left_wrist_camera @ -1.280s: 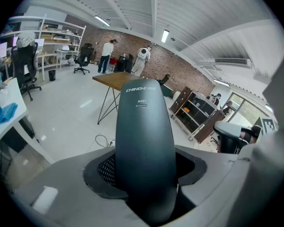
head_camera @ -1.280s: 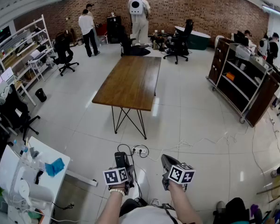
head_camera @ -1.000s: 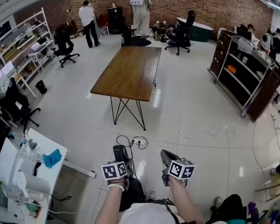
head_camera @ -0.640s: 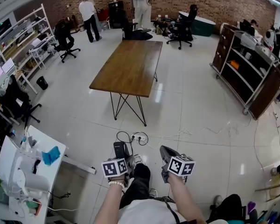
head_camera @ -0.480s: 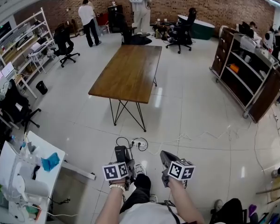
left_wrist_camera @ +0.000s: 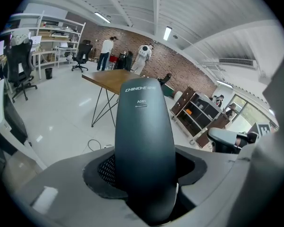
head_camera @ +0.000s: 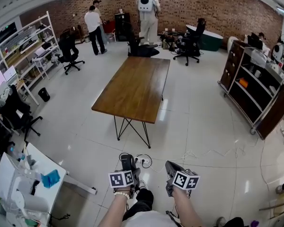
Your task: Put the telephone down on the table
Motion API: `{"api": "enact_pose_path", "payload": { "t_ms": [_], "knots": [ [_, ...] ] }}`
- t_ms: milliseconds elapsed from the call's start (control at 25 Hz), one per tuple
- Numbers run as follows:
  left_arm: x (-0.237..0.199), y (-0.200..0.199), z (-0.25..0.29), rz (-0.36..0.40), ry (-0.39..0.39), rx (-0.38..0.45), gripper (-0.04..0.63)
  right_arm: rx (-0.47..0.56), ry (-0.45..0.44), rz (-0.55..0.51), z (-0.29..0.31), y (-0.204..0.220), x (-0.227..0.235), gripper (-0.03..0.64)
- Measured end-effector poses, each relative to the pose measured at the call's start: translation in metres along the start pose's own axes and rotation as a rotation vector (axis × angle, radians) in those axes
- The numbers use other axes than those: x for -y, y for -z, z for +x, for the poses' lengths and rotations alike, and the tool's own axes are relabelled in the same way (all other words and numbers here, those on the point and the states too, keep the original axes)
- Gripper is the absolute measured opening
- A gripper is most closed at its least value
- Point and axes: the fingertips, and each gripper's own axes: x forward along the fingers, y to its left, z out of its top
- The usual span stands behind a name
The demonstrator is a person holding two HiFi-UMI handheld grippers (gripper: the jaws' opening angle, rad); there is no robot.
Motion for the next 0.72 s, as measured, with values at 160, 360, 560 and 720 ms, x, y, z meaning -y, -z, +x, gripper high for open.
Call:
{"api": "enact_pose_path", "payload": {
  "t_ms": [160,360,560,720],
  "knots": [
    [-0.011,-0.035,0.016,-0.005,-0.002,0.003,0.281,0.003,0.005,-0.006,0.03,-0.023,0.002,0.008],
    [-0.025,-0.082,0.038,-0.008,-0.003,0.004,0.281,-0.006,0.018,-0.002,0.072,-0.05,0.007,0.008],
    [-0.048,-0.131,0.054,0.015,-0.014,0.001,0.281,0.004,0.025,0.016,0.117,-0.069,0.005,0.008],
    [-0.055,-0.161,0.072,0.01,0.016,0.007,0.281,0.01,0.046,0.021,0.141,-0.088,0.011,0.008]
  ]
}}
